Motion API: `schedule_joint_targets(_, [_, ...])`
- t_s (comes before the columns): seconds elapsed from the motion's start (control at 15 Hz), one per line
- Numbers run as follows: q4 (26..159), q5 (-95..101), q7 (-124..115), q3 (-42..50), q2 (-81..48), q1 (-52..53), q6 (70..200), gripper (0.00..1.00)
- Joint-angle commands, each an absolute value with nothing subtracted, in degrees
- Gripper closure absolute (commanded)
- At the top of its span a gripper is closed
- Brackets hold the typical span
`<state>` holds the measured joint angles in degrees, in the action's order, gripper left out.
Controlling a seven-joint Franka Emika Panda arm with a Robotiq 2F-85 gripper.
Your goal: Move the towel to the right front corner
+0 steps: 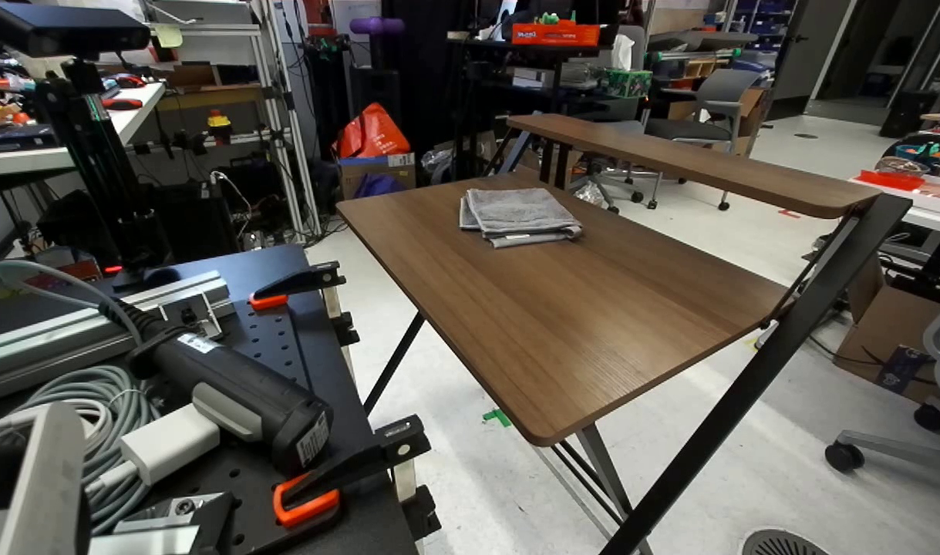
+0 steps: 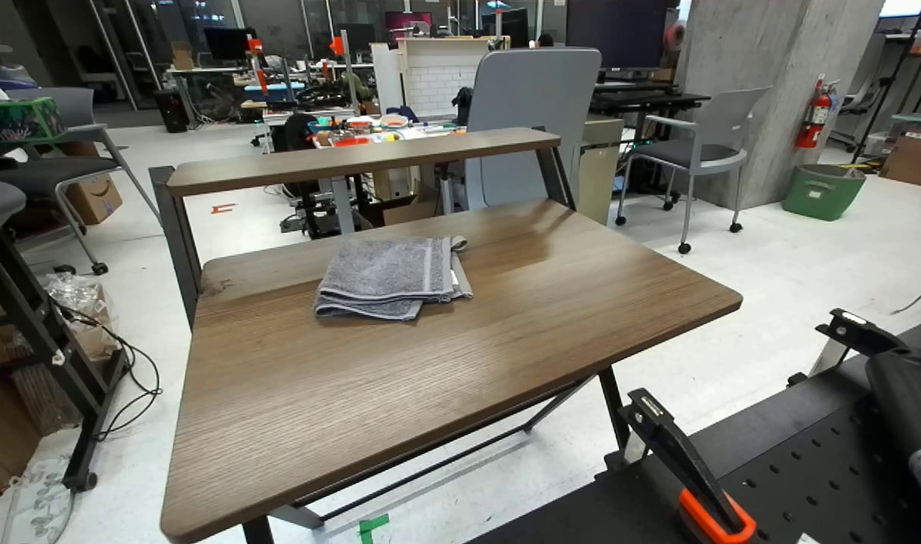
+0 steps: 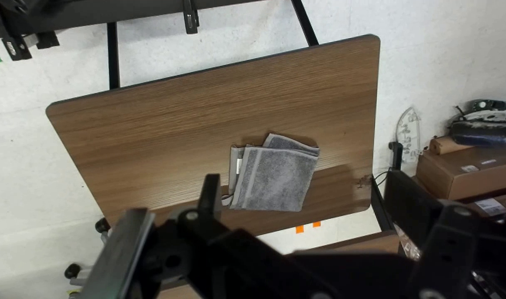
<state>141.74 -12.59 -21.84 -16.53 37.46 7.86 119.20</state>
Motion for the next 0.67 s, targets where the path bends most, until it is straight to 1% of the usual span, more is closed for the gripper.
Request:
schedule_joint_targets(0.0, [137.5, -11.0, -21.1, -16.7, 25.0, 6.5, 125.7, 0.0])
schedule_joint_targets(0.33, [130.2, -7.8, -23.1, -16.1, 6.8, 5.5, 133.7, 0.0])
schedule_joint_targets(0.6, [120.6, -2.8, -27.0, -14.9, -8.4, 7.4, 136.0, 0.0])
